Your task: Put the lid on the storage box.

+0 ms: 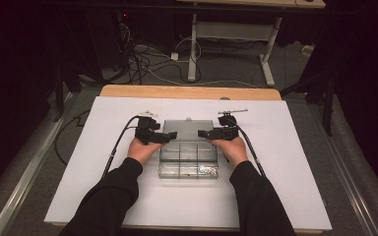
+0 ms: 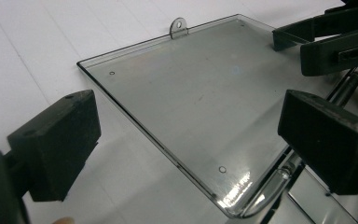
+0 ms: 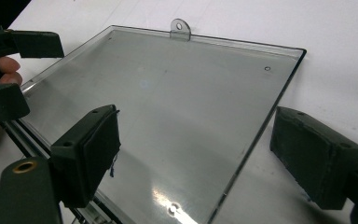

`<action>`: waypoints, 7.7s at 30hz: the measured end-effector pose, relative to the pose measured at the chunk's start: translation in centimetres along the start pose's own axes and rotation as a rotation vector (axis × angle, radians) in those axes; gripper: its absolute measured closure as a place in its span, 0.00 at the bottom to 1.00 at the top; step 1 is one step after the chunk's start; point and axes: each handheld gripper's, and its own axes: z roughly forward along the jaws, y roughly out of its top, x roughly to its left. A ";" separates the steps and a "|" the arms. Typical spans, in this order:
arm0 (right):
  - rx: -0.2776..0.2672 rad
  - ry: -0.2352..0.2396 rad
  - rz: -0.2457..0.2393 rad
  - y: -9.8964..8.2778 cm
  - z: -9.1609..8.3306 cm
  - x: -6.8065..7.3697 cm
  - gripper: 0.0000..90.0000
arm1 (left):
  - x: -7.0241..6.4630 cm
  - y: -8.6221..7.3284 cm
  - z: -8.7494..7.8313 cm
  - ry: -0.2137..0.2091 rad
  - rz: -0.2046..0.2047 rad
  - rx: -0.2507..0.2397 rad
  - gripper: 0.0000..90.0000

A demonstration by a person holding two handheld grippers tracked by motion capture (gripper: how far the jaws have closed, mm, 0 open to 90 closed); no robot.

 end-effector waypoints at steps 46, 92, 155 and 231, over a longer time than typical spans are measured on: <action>-0.115 -0.031 -0.064 -0.3 -2.7 0.7 0.59 | -0.6 0.4 -0.8 -0.006 0.023 -0.032 0.34; -0.254 -0.114 -0.282 -4.3 -9.8 4.8 1.00 | -4.1 -1.0 -6.0 0.043 0.169 -0.148 0.75; -0.305 -0.049 -0.338 -9.3 -11.4 7.0 1.00 | -7.4 -7.8 -9.9 -0.088 0.186 -0.173 0.97; -0.299 -0.179 -0.315 -15.7 -13.9 3.8 0.00 | -8.1 -11.5 -10.3 -0.090 0.205 -0.067 0.97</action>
